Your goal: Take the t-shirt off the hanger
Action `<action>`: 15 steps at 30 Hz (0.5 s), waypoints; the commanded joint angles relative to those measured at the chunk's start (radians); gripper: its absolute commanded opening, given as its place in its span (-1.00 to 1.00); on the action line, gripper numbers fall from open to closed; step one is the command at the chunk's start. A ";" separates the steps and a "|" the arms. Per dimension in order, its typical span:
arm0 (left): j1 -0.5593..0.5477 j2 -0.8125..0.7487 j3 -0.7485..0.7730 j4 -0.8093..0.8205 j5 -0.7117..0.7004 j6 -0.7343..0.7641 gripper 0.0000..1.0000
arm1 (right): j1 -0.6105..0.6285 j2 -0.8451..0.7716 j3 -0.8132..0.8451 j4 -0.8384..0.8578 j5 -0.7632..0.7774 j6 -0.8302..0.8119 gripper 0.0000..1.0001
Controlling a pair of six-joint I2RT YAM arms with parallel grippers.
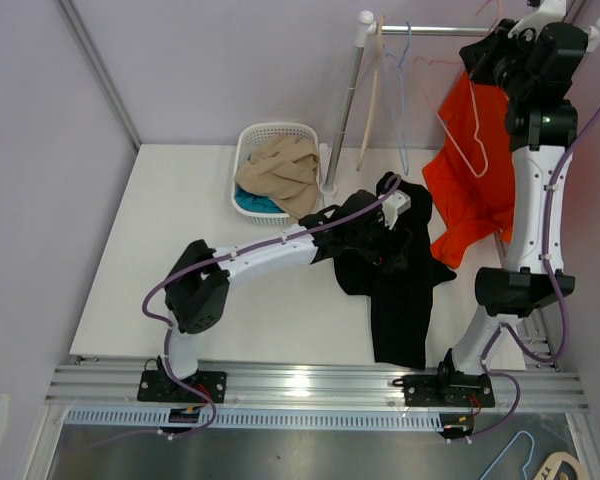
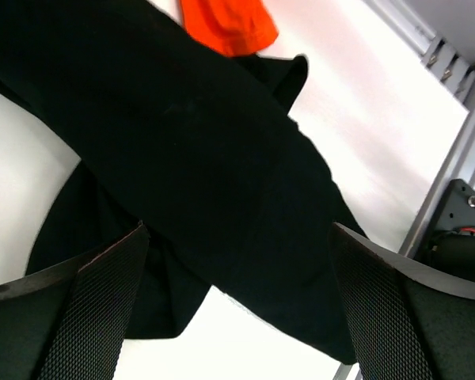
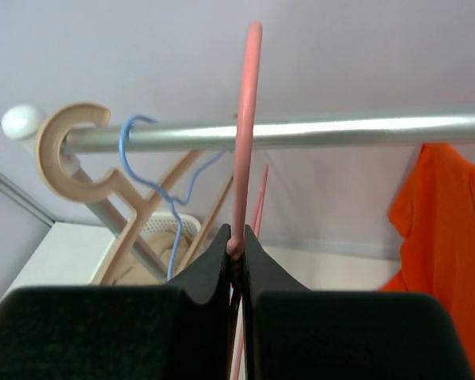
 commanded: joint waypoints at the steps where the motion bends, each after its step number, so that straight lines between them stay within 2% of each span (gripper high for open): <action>1: 0.001 0.069 0.119 -0.072 0.014 -0.019 0.99 | 0.010 0.087 0.151 0.059 -0.026 0.000 -1.00; 10: 0.007 0.246 0.257 -0.192 0.000 -0.065 0.99 | 0.054 0.204 0.165 0.128 -0.009 0.014 -1.00; 15: 0.016 0.280 0.271 -0.210 0.025 -0.071 0.99 | 0.057 0.239 0.162 0.155 -0.003 0.013 -1.00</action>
